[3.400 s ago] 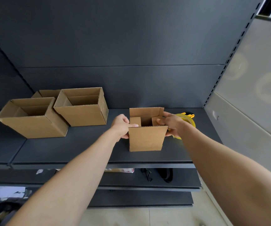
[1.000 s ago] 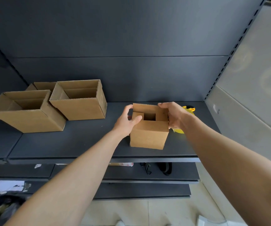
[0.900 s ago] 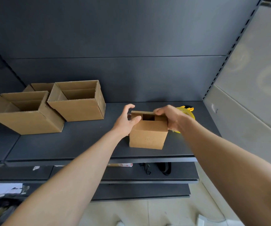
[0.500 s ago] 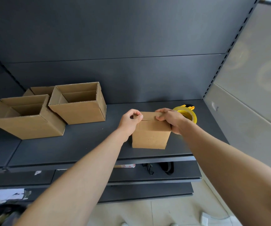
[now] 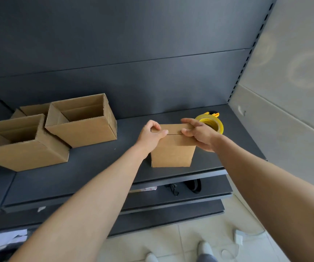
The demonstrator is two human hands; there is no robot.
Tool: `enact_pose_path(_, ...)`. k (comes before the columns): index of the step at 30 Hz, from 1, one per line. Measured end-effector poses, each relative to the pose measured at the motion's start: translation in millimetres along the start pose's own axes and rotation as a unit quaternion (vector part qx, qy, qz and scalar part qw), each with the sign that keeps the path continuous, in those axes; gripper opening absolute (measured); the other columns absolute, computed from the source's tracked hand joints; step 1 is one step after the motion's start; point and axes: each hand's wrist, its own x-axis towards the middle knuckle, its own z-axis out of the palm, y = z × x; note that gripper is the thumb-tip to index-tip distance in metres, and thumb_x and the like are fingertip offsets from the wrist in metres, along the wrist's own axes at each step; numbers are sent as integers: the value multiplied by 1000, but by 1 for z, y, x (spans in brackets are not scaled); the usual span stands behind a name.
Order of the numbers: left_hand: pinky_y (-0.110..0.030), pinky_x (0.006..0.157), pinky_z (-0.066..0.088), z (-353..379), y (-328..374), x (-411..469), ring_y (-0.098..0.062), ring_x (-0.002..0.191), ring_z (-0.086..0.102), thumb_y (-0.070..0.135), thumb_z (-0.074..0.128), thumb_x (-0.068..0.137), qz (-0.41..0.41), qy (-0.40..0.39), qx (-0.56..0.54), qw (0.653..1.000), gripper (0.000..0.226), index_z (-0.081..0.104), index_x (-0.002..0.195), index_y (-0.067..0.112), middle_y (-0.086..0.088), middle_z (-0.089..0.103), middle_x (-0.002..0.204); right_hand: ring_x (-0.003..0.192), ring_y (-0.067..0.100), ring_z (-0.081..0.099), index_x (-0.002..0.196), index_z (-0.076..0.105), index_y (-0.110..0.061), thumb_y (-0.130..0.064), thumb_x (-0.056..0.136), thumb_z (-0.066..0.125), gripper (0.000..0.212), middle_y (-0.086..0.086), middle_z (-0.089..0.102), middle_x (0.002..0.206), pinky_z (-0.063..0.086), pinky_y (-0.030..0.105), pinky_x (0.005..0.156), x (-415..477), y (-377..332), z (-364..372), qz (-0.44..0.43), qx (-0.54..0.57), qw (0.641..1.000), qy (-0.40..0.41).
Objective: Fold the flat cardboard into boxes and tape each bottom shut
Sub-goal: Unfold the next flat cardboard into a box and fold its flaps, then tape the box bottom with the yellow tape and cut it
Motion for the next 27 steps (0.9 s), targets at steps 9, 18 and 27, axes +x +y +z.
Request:
enact_pose_path(9, -17, 66, 36, 3, 6, 2, -7, 87, 46, 23, 62, 89, 3, 24, 60, 998, 16, 52, 97, 15, 4, 51, 109, 106, 30, 50, 117, 56, -9, -9, 83, 61, 35, 12, 54, 113, 42, 29, 85, 33, 23, -66, 55, -443, 886, 127)
enact_pose_path(18, -20, 63, 35, 11, 12, -1, -5, 79, 46, 18, 62, 89, -27, 65, 57, 996, 7, 55, 90, 17, 12, 51, 94, 111, 29, 52, 110, 60, -16, -5, 88, 44, 29, 8, 61, 95, 10, 37, 115, 41, 10, -91, -62, -614, 775, 132)
enact_pose_path(27, -20, 64, 37, 15, 18, -2, -15, 90, 47, 19, 62, 90, -30, 83, 62, 994, 10, 56, 95, 13, 3, 54, 103, 74, 23, 44, 81, 58, -1, -24, 95, 52, 27, 5, 50, 74, 34, 28, 59, -27, -91, -65, -186, -473, 861, 32)
